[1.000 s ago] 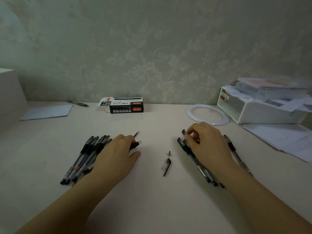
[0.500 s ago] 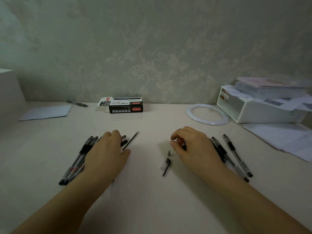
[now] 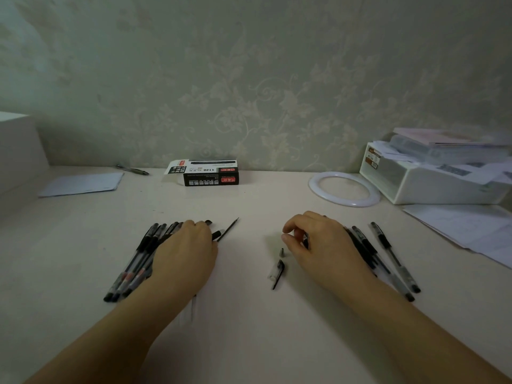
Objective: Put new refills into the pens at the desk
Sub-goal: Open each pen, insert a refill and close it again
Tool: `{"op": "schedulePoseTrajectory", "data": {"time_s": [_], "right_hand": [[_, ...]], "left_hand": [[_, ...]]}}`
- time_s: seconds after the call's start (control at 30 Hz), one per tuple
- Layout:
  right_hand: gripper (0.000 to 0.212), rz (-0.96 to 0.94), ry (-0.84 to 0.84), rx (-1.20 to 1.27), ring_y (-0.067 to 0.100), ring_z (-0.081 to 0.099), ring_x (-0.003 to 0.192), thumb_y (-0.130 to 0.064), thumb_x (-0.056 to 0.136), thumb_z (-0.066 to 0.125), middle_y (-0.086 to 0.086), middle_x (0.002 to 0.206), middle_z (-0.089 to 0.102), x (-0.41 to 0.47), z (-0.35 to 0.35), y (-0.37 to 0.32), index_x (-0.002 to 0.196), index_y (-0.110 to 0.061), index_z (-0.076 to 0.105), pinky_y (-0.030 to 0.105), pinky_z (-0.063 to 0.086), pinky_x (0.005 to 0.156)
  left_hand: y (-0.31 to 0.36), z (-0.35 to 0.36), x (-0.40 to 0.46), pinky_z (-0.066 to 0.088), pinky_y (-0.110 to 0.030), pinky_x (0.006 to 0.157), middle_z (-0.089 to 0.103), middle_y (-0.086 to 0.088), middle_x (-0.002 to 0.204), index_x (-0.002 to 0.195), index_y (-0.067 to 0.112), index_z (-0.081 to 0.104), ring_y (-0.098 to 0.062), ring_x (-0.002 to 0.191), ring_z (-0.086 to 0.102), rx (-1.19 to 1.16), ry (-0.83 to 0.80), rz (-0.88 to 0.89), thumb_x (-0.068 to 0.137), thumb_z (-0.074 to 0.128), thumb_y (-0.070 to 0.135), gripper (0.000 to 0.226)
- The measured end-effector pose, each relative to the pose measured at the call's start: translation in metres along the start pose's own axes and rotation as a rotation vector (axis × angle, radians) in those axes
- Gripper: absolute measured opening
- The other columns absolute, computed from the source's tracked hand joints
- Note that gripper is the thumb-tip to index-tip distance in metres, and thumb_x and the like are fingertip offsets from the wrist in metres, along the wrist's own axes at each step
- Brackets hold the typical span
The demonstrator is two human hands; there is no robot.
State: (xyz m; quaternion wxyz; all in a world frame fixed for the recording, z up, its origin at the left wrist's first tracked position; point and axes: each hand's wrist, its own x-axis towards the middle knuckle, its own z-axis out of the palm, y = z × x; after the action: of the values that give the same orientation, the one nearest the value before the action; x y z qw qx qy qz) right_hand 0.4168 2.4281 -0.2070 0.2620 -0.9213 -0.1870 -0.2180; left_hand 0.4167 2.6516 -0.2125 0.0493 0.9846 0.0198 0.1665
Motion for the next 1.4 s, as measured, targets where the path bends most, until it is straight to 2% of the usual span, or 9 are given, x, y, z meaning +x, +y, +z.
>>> {"op": "schedulePoseTrajectory", "data": {"time_s": [0.13,0.2,0.3,0.43,0.57,0.73,0.93,1.17,1.4], "right_hand": [[0.006,0.005,-0.006,0.018,0.004,0.055,0.078,-0.027,0.092,0.063,-0.014,0.081,0.059,0.000,0.002,0.000,0.094,-0.025,0.068,0.029,0.050,0.073],[0.004,0.027,0.009,0.070,0.001,0.055,0.072,-0.027,0.091,0.065,-0.015,0.077,0.060,0.000,0.001,-0.002,0.093,-0.026,0.069,0.018,0.046,0.069],[0.005,0.143,0.013,0.296,-0.002,0.059,0.063,-0.032,0.089,0.069,-0.012,0.072,0.065,0.001,0.001,-0.009,0.092,-0.028,0.070,0.008,0.045,0.061],[0.016,0.314,-0.113,0.693,0.005,0.059,0.056,-0.042,0.088,0.067,-0.003,0.074,0.072,0.002,0.001,-0.022,0.095,-0.028,0.070,0.015,0.048,0.055],[0.019,0.352,-0.171,0.934,0.007,0.055,0.052,-0.025,0.093,0.063,0.001,0.068,0.069,0.001,0.001,-0.029,0.085,-0.010,0.070,0.017,0.046,0.053],[0.016,0.340,-0.193,0.947,0.011,0.062,0.061,-0.019,0.096,0.061,0.004,0.073,0.071,-0.001,0.002,-0.027,0.092,-0.006,0.070,0.023,0.053,0.062],[0.023,0.407,0.051,1.000,0.011,0.062,0.059,-0.022,0.101,0.053,0.006,0.072,0.072,0.006,-0.005,-0.020,0.090,-0.006,0.065,0.021,0.051,0.058],[0.024,0.532,0.089,1.261,0.010,0.063,0.060,-0.025,0.100,0.053,0.007,0.073,0.072,0.009,-0.006,-0.012,0.088,-0.009,0.066,0.019,0.053,0.057],[0.024,0.520,0.050,1.289,0.010,0.063,0.061,-0.025,0.100,0.053,0.007,0.074,0.072,0.009,-0.004,-0.014,0.089,-0.009,0.067,0.020,0.054,0.059]], "left_hand": [[0.004,0.000,-0.002,0.033,-0.024,0.059,0.039,0.005,0.086,0.081,0.018,0.036,-0.015,0.080,0.053,0.004,0.011,-0.014,0.098,0.040,0.031,0.022],[0.006,-0.002,-0.002,0.032,-0.024,0.057,0.039,0.006,0.080,0.079,0.017,0.036,-0.014,0.071,0.046,-0.043,0.059,-0.003,0.097,0.042,0.031,0.023],[0.011,-0.009,-0.002,0.034,-0.026,0.054,0.043,0.007,0.079,0.083,0.019,0.042,-0.013,0.067,0.048,-0.296,0.129,0.055,0.095,0.048,0.033,0.019],[0.028,-0.016,-0.012,0.036,-0.015,0.057,0.046,0.011,0.074,0.075,0.034,0.041,-0.001,0.070,0.049,-0.569,0.093,0.286,0.090,0.049,0.037,0.018],[0.033,-0.014,-0.018,0.036,-0.012,0.062,0.047,0.012,0.074,0.074,0.035,0.041,0.000,0.073,0.046,-0.612,0.023,0.383,0.087,0.044,0.041,0.014],[0.028,-0.012,-0.016,0.034,-0.015,0.058,0.052,0.013,0.075,0.085,0.029,0.052,-0.001,0.070,0.047,-0.658,0.010,0.451,0.095,0.044,0.038,0.016],[0.021,-0.011,-0.012,0.049,-0.028,0.063,0.059,0.011,0.072,0.122,0.044,0.046,-0.007,0.067,0.057,-0.653,-0.026,0.404,0.099,0.035,0.037,0.026],[0.026,-0.013,-0.015,0.047,-0.024,0.060,0.060,0.013,0.075,0.116,0.043,0.051,-0.015,0.063,0.059,-0.707,-0.015,0.427,0.094,0.038,0.041,0.025],[0.026,-0.014,-0.014,0.045,-0.021,0.057,0.059,0.013,0.071,0.119,0.037,0.052,-0.013,0.062,0.057,-0.700,-0.020,0.416,0.098,0.043,0.031,0.023]]}}
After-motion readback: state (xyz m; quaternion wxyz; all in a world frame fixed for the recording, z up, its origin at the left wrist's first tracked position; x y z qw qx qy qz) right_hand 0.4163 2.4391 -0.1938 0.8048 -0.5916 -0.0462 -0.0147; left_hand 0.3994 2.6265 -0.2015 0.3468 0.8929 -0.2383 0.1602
